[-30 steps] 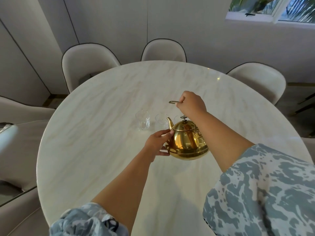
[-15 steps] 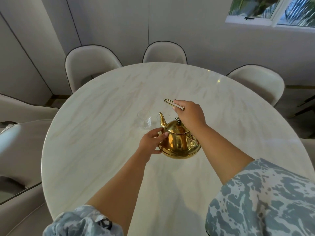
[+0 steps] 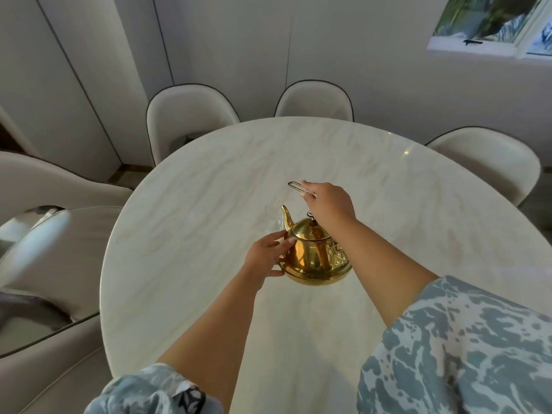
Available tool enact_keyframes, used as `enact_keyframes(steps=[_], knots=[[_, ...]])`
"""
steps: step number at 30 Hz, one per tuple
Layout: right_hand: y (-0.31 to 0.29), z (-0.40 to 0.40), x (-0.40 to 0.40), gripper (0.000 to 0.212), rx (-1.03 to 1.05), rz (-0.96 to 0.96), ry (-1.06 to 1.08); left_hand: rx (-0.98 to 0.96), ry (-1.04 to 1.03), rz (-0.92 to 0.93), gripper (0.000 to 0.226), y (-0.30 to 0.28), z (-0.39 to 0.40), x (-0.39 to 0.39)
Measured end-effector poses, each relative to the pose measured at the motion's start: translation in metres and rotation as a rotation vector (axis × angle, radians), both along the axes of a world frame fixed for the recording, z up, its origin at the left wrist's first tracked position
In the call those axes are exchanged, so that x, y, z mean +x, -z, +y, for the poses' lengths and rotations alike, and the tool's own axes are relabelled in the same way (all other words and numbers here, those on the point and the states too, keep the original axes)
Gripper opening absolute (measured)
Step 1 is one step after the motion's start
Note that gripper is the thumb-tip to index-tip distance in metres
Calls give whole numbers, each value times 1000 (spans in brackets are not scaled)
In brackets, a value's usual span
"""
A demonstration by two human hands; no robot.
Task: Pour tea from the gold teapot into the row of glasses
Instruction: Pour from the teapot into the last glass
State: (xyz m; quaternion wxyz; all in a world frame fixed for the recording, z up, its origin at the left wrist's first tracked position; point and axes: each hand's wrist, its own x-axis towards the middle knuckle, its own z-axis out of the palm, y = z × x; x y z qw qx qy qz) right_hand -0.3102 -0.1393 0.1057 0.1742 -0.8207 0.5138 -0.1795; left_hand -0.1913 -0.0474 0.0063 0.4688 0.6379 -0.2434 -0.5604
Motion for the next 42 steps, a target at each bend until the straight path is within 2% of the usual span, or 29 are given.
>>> enact_keyframes(steps=[12, 27, 42], knots=[[-11, -50, 46, 27, 111, 265, 56, 40, 16, -21, 50, -11, -12, 10], [-10, -74, 73, 23, 140, 366, 124, 56, -2, -9, 47, -11, -17, 18], [-10, -78, 68, 25, 117, 371, 99, 46, -2, -6, 44, -18, -15, 12]])
